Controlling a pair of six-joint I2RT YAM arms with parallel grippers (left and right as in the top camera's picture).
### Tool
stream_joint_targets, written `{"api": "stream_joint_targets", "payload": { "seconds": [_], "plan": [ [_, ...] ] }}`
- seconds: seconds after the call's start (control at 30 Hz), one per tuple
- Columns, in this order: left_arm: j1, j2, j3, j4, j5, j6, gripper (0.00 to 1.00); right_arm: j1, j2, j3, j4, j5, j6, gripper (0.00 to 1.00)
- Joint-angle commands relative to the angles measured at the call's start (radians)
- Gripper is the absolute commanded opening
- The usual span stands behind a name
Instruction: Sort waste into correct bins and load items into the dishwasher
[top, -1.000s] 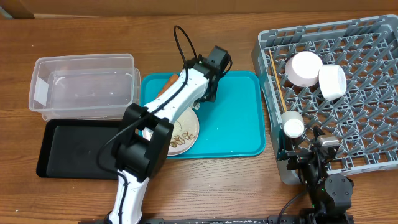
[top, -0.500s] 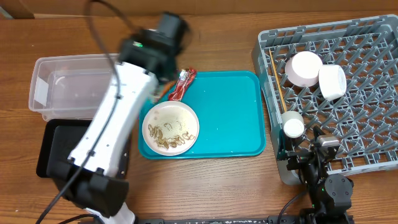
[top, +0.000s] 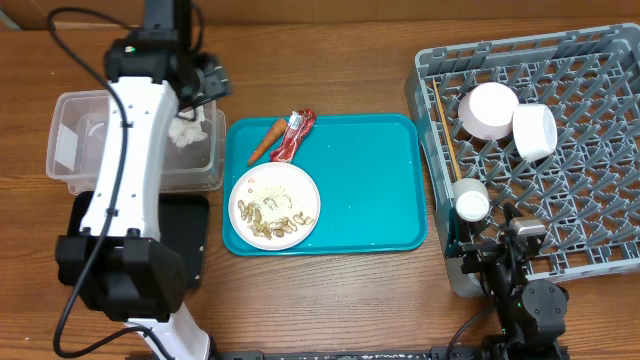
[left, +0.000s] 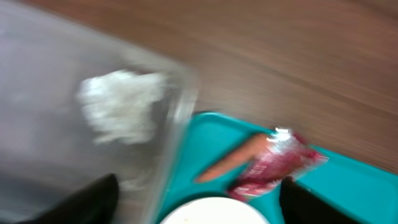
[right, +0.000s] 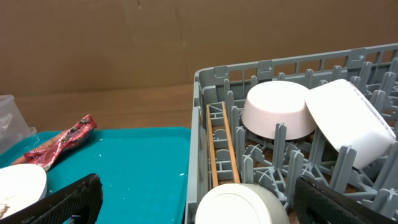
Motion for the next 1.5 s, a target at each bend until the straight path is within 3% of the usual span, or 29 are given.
{"api": "stream_joint_targets", "payload": {
  "seconds": [0.0,0.23,0.43,0.5,0.57,0.6,0.63,0.7,0.73,0.9,1.07,1.2,1.33,1.37,1.47],
  "plan": [
    [-0.147,0.010,0.041,0.022,0.061,0.121,0.89,-0.008,-0.012,-0.005,0.006,-0.001,-0.003,1.00],
    [-0.365,0.212,0.038,0.077,-0.261,0.164,0.85,-0.008,-0.012,-0.005,0.007,-0.002,-0.003,1.00],
    [-0.387,0.375,0.038,0.142,-0.305,0.165,0.86,-0.008,-0.012,-0.005,0.006,-0.001,-0.003,1.00],
    [-0.386,0.407,0.038,0.142,-0.302,0.164,0.81,-0.008,-0.012,-0.005,0.006,-0.001,-0.003,1.00],
    [-0.385,0.432,0.038,0.150,-0.282,0.166,0.69,-0.008,-0.012,-0.005,0.006,-0.001,-0.003,1.00],
    [-0.385,0.436,0.038,0.153,-0.266,0.171,0.54,-0.008,-0.012,-0.005,0.006,-0.001,-0.003,1.00],
    [-0.385,0.436,0.039,0.154,-0.244,0.176,0.29,-0.008,-0.012,-0.005,0.007,-0.001,-0.003,1.00],
    [-0.386,0.431,0.048,0.150,-0.213,0.176,0.08,-0.008,-0.012,-0.005,0.006,-0.001,-0.003,1.00],
    [-0.389,0.425,0.056,0.145,-0.201,0.176,0.04,-0.008,-0.012,-0.005,0.006,-0.001,-0.003,1.00],
    [-0.399,0.378,0.145,0.058,-0.207,0.170,0.04,-0.008,-0.012,-0.005,0.007,-0.002,-0.003,1.00],
    [-0.360,0.287,0.239,-0.138,-0.358,-0.010,0.04,-0.008,-0.012,-0.005,0.006,-0.001,-0.003,1.00],
    [-0.212,0.203,0.242,-0.242,-0.370,-0.124,0.04,-0.008,-0.012,-0.005,0.006,-0.001,-0.003,1.00],
    [-0.060,0.210,0.234,-0.268,-0.247,-0.154,0.05,-0.008,-0.012,-0.005,0.006,-0.001,-0.003,1.00],
    [-0.033,0.216,0.232,-0.271,-0.223,-0.154,0.10,-0.008,-0.012,-0.005,0.006,-0.001,-0.003,1.00],
    [0.021,0.231,0.230,-0.275,-0.236,-0.154,0.45,-0.008,-0.012,-0.005,0.006,-0.001,-0.003,1.00]
  ]
}}
